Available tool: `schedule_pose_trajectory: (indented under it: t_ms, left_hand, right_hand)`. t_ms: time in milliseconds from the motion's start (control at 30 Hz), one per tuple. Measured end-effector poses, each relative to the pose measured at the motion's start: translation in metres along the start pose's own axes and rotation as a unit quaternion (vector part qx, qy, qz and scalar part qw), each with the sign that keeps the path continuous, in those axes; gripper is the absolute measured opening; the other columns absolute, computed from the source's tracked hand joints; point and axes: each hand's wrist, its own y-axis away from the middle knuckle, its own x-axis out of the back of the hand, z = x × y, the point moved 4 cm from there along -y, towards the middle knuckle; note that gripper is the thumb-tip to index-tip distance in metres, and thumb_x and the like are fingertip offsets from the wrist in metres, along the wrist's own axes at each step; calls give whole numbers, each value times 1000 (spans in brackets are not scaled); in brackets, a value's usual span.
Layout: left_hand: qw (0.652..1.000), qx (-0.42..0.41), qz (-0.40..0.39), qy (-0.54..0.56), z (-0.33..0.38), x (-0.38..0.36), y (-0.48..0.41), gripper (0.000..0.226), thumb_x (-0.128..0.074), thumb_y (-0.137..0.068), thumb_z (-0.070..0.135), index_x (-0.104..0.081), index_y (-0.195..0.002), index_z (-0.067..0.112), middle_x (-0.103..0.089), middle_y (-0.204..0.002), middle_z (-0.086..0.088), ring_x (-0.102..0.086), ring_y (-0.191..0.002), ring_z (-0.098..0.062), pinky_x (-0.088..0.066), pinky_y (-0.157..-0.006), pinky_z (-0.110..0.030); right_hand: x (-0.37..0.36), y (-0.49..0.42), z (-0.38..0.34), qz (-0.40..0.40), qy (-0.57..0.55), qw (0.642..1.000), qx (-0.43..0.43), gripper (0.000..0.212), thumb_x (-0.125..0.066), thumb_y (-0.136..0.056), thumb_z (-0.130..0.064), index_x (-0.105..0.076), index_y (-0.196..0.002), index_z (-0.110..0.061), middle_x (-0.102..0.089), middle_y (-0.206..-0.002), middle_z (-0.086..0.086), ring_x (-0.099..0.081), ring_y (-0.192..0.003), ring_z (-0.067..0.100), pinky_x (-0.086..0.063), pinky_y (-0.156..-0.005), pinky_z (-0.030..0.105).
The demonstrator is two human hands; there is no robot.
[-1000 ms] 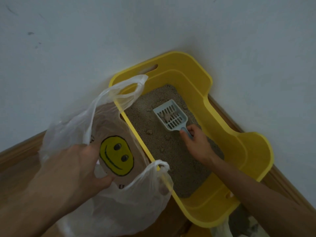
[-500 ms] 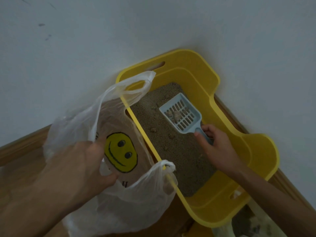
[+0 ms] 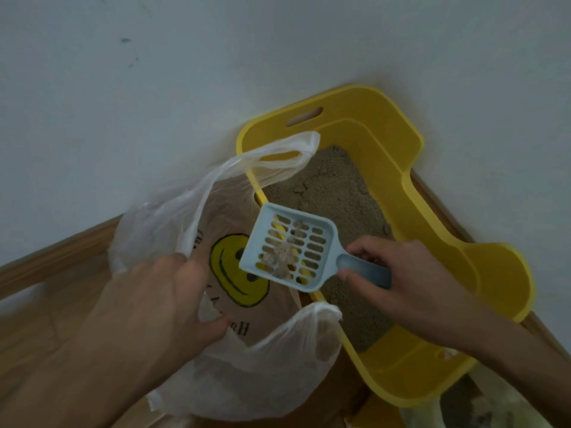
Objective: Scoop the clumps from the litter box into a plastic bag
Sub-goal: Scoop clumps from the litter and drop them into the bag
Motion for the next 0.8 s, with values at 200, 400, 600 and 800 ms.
schedule_pose_trajectory:
  t_ms: [200,400,600,800]
  left_hand:
    - [1000,8,-7,9,-4,7,7,68,-53,-70,75,-32,-125,42,-53,-91,12,-57,-88,-13,-44,-66,-27]
    - [1000,10,-10,1,-4,7,9,73,-53,-70,75,-30,-130,39,-53,-90,11,-59,-87,-13,-44,-63,-27]
    - [1000,10,-9,-6,-3,6,6,74,-54,-70,74,-27,-130,42,-46,-83,11,-57,-84,-14,-36,-58,-26]
    - [1000,2,-5,2,-1,7,5,69,-55,-71,72,-29,-128,42,-49,-86,11,-51,-78,-12,-38,-61,-27]
  right_hand:
    - [1,-24,-41,-13,216,974,63,24,-45,-93,-49,-57,-98,-28,-49,-66,-9,-48,-55,9,-31,-44,23]
    - [-22,-38,-73,-66,327,933,133,29,-84,-64,-33,-59,-73,-21,-42,-56,-1,-18,-44,20,-4,-46,17]
    - [-27,-39,-86,-77,323,931,149,23,-63,-86,-14,-59,-109,-16,-21,-64,0,-25,-53,20,-12,-46,24]
    - [-27,-37,-82,-12,338,932,133,32,-90,-39,-13,-65,-59,-11,-41,-46,4,-27,-32,22,-5,-47,14]
